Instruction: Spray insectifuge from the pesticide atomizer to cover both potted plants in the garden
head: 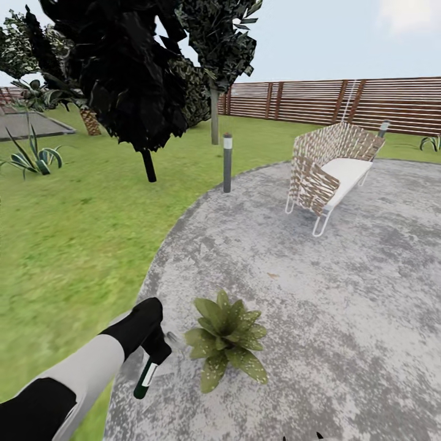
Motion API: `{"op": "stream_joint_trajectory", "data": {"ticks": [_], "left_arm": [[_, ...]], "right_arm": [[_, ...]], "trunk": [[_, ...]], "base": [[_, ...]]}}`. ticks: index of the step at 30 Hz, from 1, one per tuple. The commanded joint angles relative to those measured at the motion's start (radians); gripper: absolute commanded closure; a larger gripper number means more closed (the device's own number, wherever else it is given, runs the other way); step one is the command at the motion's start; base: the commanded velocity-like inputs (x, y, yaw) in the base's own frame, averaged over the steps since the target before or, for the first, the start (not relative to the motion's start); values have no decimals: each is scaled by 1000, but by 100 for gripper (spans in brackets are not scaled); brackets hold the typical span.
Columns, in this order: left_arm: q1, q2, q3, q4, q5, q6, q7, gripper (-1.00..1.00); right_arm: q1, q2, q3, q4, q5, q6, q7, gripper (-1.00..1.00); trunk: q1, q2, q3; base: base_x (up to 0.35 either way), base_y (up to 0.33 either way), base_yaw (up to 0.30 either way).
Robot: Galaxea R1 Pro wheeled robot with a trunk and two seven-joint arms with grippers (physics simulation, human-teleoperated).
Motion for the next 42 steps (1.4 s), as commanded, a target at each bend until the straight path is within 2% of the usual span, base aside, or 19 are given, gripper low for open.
{"op": "stream_joint_trajectory", "data": {"ticks": [1, 5, 17, 20, 23, 24, 33, 35, 38, 42], "left_arm": [[0, 0, -4, -3, -10, 1, -10, 100], [2, -1, -6, -2, -10, 1, -11, 100], [6, 10, -6, 4, -9, 1, -10, 100], [25, 23, -3, 25, -9, 0, -9, 100], [39, 61, -3, 28, -9, -1, -9, 100], [40, 67, -2, 28, -9, -3, -8, 100], [41, 78, 1, 11, -9, -14, -5, 100], [41, 82, 11, 12, -9, -14, 16, 100], [41, 84, 61, 16, -7, -14, 71, 100], [41, 82, 94, 14, -2, -15, 84, 100]], "right_arm": [[-1, 0, -2, 0, 11, -2, -10, -100], [-1, 0, -2, 0, 11, -2, -10, -100], [-1, 0, -2, 0, 11, -2, -10, -100], [-1, 0, -2, 0, 11, -2, -10, -100], [-1, 0, -2, 0, 11, -2, -10, -100], [-1, 0, -1, 0, 11, -2, -10, -100], [-1, 2, 1, 0, 12, -2, -8, -100], [-1, 1, 0, 0, 12, -2, -8, -100], [-1, 1, 0, 0, 12, -2, -8, -100], [-1, 1, 0, 0, 12, -2, -8, -100]], "trunk": [[0, 0, -1], [0, 0, -1], [0, 0, -1], [0, 0, -1], [0, 0, -1], [0, 0, -1], [0, 0, -1], [0, 0, -1], [0, 0, -1], [0, 0, -1]], "base": [[50, 304, 0], [104, 275, -183], [4, 11, -298], [0, 0, -300], [0, 0, -172], [0, 0, -35], [-49, 98, -4], [-72, 283, 0], [-17, 306, 0], [-1, 319, 0]]}}
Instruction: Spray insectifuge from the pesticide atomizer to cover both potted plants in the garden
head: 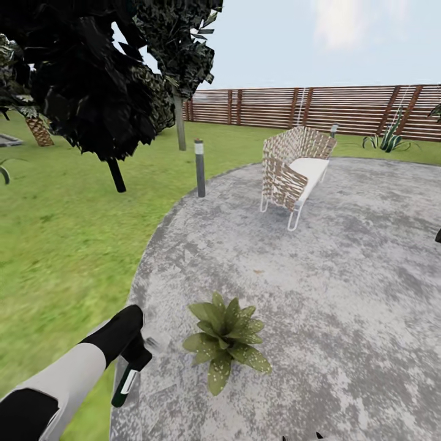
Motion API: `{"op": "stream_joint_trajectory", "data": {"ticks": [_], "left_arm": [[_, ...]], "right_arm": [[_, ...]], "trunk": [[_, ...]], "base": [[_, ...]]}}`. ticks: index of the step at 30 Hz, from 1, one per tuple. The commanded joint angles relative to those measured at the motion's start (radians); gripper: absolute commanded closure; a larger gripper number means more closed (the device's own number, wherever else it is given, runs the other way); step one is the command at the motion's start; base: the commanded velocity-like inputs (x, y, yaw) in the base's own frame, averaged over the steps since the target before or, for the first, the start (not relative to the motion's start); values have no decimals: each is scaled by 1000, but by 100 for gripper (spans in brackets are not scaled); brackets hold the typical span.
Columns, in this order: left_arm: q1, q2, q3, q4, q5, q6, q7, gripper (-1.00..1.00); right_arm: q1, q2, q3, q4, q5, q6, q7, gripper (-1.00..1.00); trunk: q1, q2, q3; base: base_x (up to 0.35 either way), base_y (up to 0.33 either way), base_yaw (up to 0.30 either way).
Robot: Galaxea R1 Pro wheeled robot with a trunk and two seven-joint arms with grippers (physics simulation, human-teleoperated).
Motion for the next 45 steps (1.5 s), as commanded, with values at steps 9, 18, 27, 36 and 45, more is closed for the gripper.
{"op": "stream_joint_trajectory", "data": {"ticks": [9, 18, 27, 36, 45], "left_arm": [[0, -8, 0, 2, -7, -4, -9, 100], [1, -7, 1, 8, -4, -10, -9, 100], [11, -3, 1, 13, -2, -53, -8, 100], [98, 5, 26, 4, -4, -130, 0, 100], [99, -4, 144, 12, -2, -136, 132, 100]], "right_arm": [[-1, 0, -2, 0, 9, -2, -11, -100], [-1, 0, -2, 0, 9, -2, -11, -100], [-1, 0, -2, 0, 9, -2, -10, -100], [-1, 0, -2, 0, 10, -2, -9, -100], [-1, 0, -2, 0, 11, -2, -9, -100]], "trunk": [[0, 0, -1], [0, 0, -1], [0, 0, -1], [0, 0, -1], [0, 0, -1]], "base": [[107, 239, -162], [2, 4, -300], [0, 0, -300], [6, 5, -74], [85, 84, 0]]}}
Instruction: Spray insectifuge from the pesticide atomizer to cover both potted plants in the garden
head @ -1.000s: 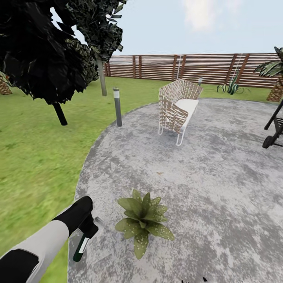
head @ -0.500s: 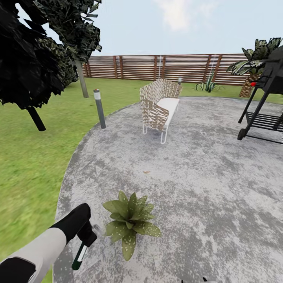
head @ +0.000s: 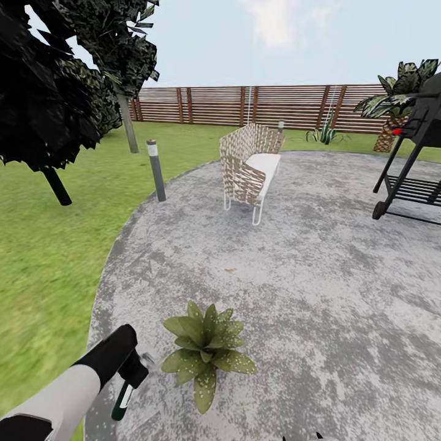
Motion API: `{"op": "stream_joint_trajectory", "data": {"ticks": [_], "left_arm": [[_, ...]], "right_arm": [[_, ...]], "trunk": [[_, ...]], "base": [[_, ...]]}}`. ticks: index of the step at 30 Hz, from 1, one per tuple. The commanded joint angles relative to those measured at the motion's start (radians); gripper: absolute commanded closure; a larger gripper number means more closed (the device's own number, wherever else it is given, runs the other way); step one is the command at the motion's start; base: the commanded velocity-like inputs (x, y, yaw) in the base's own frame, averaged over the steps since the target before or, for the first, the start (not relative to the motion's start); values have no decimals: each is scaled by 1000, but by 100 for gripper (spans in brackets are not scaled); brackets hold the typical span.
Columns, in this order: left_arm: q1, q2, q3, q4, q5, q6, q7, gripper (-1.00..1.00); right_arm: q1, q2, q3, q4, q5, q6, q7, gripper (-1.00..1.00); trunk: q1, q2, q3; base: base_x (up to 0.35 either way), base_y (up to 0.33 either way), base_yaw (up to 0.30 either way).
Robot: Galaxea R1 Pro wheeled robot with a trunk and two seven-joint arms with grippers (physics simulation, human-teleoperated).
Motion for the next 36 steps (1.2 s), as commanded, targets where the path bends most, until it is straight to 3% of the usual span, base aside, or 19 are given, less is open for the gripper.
{"op": "stream_joint_trajectory", "data": {"ticks": [1, 6, 10, 19, 30, 33, 34, 36], "left_arm": [[0, 1, -4, 0, -9, 0, -11, 100], [8, 6, -4, 53, -12, -7, -11, 100], [10, 7, -3, 98, -17, -51, -11, 100], [10, -2, -7, 96, -15, -60, -11, 100], [-3, -4, -6, 92, -12, -44, -15, 100], [-14, 7, -11, 90, -28, -43, -131, 100], [-19, 8, -13, 89, -47, -43, -163, 100], [-18, 3, -16, 91, -120, -42, -194, 100]], "right_arm": [[0, 0, -2, 0, 11, -1, -9, -100], [0, 0, -2, 0, 11, -2, -9, -100], [0, 0, -2, 0, 11, -1, -9, -100], [0, 0, -2, 0, 11, -1, -10, -100], [0, 0, -2, 0, 10, -1, -11, -100], [0, 0, -2, 0, 11, -1, -11, -100], [0, 0, -2, 0, 11, -1, -11, -100], [0, 0, -3, 0, 11, -1, -11, -100]], "trunk": [[0, 0, -1], [0, 0, -1], [0, 0, -1], [0, 0, -1], [0, 0, -1], [0, 0, -1], [0, 0, -1], [0, 0, -1]], "base": [[3, 3, 0], [0, 0, 0], [0, 0, 0], [-107, 124, -2], [-5, 9, -160], [0, 0, -3], [0, 0, 0], [0, 0, 0]]}}
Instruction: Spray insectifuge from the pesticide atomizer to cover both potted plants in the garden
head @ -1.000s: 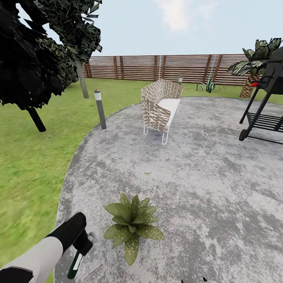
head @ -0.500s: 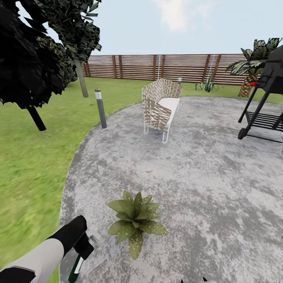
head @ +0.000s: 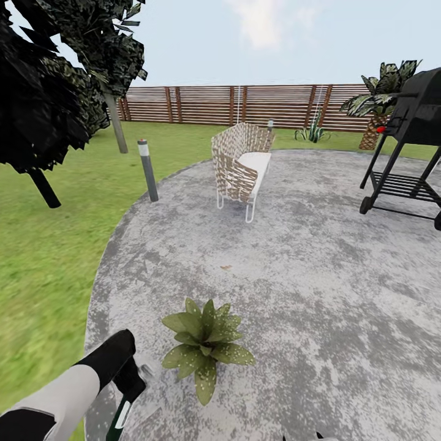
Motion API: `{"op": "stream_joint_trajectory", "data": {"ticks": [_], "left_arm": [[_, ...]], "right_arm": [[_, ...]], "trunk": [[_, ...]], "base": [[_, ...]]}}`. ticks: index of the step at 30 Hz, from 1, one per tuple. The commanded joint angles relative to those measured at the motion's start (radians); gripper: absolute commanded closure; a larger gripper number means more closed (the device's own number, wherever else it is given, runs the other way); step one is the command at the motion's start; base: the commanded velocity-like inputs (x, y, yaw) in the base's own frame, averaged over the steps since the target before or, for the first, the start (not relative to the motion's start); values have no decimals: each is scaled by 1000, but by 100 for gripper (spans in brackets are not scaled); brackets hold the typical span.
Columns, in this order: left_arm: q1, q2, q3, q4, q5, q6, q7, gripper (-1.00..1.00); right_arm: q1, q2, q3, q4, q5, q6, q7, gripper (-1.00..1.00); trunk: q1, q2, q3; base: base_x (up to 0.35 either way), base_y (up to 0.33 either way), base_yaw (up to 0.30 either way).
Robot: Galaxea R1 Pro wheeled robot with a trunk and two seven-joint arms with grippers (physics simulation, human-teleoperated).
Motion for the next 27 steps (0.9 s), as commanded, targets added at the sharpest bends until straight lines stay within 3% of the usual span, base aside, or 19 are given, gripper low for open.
{"op": "stream_joint_trajectory", "data": {"ticks": [1, 9, 12, 18, 27], "left_arm": [[2, -1, -2, 1, -23, 3, -14, 100], [0, -2, 7, -2, -31, 3, -24, 100], [-82, -1, 8, -13, -32, 6, -74, 100], [-115, -11, 6, -21, -36, 61, -82, 100], [-108, -7, 2, -10, -36, 61, -86, 100]], "right_arm": [[0, 0, -2, 0, 11, -1, -9, -100], [0, 0, -2, 0, 11, -1, -10, -100], [0, 0, -2, 0, 11, -1, -10, -100], [0, 0, -2, 0, 11, -1, -9, -100], [0, 0, -1, 0, 11, -1, -8, -100]], "trunk": [[0, 0, -1], [0, 0, -1], [0, 0, -1], [0, 0, -1], [0, 0, -1]], "base": [[0, 0, 0], [0, 0, 0], [0, 0, 0], [0, 0, 0], [0, 0, 0]]}}
